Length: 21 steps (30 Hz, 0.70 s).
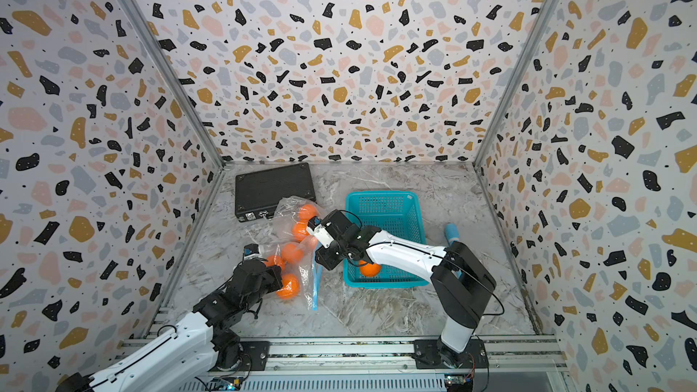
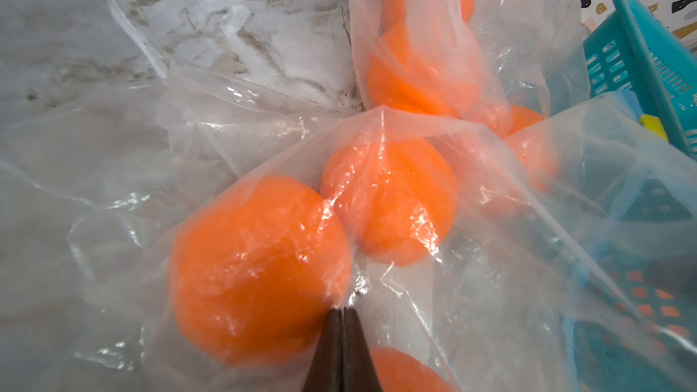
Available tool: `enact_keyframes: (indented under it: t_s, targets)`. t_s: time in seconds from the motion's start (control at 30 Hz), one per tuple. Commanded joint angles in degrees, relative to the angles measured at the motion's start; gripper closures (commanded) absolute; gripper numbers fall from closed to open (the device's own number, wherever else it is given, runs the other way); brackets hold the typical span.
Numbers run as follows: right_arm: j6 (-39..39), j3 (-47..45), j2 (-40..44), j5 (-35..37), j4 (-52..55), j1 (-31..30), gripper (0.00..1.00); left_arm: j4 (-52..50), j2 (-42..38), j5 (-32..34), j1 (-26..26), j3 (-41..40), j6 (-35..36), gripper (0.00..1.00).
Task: Open the zip-top bag and take out the orange
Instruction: Adjust the zipper food storage bag at the center of the board.
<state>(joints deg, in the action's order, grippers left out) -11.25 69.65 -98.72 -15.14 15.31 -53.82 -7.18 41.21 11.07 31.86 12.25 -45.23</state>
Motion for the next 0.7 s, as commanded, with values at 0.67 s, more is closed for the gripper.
enact_keyframes:
  t_s: [0.67]
  targets:
    - [-0.45,5.83,-11.23,-4.94,-4.7,-2.72,0.49,-1.86,-5.07,-6.69,0.89,-3.2,-2.44,0.77]
